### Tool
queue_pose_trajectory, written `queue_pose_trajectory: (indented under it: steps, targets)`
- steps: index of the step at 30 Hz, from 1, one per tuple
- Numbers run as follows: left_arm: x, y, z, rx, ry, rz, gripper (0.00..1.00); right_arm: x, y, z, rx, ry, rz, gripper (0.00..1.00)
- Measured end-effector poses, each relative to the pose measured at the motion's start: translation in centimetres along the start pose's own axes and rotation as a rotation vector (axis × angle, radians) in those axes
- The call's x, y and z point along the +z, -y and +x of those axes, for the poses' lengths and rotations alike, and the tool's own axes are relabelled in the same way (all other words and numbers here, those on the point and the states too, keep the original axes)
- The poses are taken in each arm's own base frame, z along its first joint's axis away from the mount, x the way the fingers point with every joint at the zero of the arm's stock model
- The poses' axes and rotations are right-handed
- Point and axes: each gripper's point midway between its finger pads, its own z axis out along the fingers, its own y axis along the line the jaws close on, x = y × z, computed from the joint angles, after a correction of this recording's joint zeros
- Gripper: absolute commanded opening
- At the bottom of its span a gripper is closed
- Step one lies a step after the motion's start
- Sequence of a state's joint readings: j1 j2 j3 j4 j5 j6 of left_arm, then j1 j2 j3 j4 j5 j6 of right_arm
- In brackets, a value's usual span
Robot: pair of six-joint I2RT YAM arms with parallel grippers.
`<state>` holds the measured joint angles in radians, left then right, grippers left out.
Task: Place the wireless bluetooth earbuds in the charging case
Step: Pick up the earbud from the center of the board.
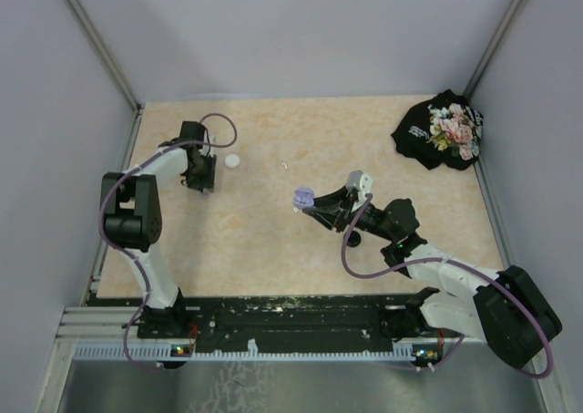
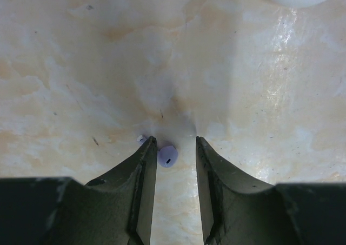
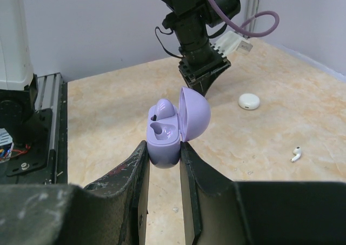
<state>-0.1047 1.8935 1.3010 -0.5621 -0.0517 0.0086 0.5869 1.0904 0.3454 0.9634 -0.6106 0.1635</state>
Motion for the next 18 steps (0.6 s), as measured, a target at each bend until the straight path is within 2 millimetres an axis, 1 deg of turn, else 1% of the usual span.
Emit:
queue_pose_trajectory:
  steps: [8,11,13,18]
  targets:
    - [0.2,0.0,0.5,0.007,-0.018,0.0,0.44,-0.1,0.1,0.6,0.008,-0.021,0.003,0.0]
    - [0.3,-0.1,1.0,0.007,-0.034,-0.001,0.44,-0.1,0.1,0.7,0.011,-0.026,0.004,0.0]
    - [0.4,-0.1,1.7,0.006,-0.053,-0.005,0.44,-0.1,0.1,0.7,0.011,-0.027,0.004,0.0]
    - [0.3,-0.2,2.0,-0.007,-0.058,-0.01,0.43,-0.1,0.1,0.8,0.009,-0.03,0.005,0.0]
